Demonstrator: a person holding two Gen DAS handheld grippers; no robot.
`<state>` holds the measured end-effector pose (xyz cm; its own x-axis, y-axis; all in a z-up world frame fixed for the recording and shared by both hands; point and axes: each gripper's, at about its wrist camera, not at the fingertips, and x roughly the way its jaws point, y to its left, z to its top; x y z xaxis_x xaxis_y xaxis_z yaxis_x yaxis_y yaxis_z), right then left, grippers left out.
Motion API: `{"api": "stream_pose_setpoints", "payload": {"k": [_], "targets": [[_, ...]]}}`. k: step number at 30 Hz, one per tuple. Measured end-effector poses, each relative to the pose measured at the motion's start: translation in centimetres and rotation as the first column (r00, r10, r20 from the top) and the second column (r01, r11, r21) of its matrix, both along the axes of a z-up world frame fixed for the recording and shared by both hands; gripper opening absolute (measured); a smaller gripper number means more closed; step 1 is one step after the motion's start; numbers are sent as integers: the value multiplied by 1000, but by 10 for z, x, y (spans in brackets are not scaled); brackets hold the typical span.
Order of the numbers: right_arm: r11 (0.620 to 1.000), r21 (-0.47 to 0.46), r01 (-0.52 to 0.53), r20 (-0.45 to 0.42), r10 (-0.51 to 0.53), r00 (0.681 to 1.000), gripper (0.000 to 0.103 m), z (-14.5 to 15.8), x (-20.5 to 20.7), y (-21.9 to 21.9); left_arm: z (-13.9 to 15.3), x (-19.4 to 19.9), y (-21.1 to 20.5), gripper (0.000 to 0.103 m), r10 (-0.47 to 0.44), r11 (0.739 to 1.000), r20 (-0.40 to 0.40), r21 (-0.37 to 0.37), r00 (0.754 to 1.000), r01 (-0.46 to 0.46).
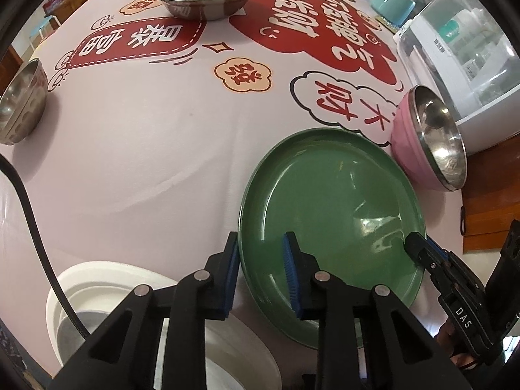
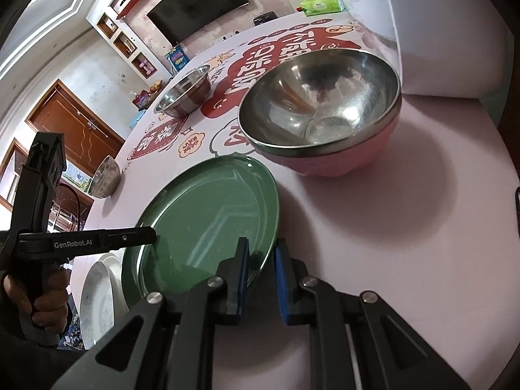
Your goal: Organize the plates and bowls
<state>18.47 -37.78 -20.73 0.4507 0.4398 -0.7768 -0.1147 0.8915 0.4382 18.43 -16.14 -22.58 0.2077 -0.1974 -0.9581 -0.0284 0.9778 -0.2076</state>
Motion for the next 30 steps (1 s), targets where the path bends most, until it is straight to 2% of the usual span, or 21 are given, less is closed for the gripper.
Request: {"api": "stream_pose_setpoints", "payload": {"k": [17, 30], "targets": [[999, -10, -52, 61, 53, 997, 15, 24, -18, 11, 37, -30, 16, 24, 59, 998, 95, -36, 994, -56], [990, -20, -141, 113, 142, 983, 15, 43, -31, 30, 62, -72, 37, 24, 140, 990, 164, -49, 976, -134]]}}
